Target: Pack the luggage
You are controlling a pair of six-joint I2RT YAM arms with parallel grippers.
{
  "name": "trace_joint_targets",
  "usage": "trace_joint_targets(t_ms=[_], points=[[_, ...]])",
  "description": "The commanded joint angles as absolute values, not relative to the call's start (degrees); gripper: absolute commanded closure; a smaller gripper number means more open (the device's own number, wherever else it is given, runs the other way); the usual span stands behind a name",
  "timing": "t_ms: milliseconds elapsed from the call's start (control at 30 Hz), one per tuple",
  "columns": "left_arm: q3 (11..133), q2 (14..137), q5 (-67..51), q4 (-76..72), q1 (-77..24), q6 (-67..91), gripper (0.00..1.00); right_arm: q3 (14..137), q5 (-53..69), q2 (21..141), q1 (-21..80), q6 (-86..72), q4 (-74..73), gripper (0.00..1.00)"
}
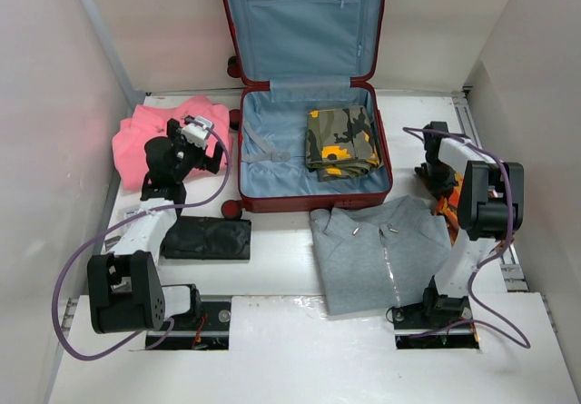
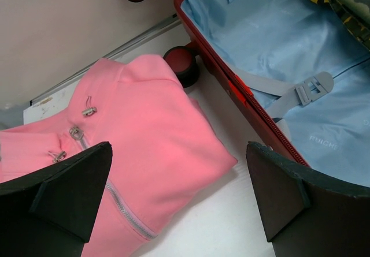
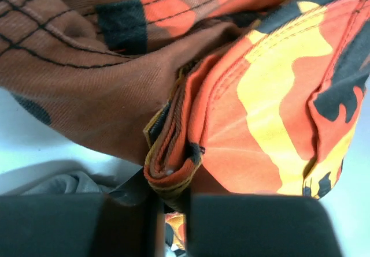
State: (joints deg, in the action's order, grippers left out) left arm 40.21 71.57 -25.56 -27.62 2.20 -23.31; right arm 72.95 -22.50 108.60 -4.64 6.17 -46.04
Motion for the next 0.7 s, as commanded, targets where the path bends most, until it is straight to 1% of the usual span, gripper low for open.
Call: trace_joint_targets(t_ms=[0, 100, 267, 367, 533, 667], points=[[40.69, 71.46, -24.7, -29.88, 1.85, -24.69, 0.0, 73.74, -21.45, 110.57, -4.66, 5.71, -43.25, 1.0], [40.69, 70.85, -24.7, -29.27, 1.85, -25.83, 0.0, 75.58, -20.92, 109.34, -4.66, 9.31, -42.63, 1.0], [41.74, 70.84, -24.08, -27.95, 1.85, -26.54, 0.0, 85.85, -17.67, 105.21, -5.27, 13.27, -43.15, 1.0], [42.27, 70.31, -24.08, -26.64, 1.85, -26.54, 0.0, 91.99, -17.67, 105.81, -5.8, 13.97, -45.52, 1.0], [42.89, 69.79, -23.55, -24.61, 1.85, -27.59, 0.0, 96.32, -14.33, 106.44, -6.42, 15.21, -46.05, 1.0], [44.03, 69.79, -23.55, -23.47, 1.85, -28.12, 0.0, 99.66, -13.71, 105.12, -3.52, 18.8, -46.05, 1.0]])
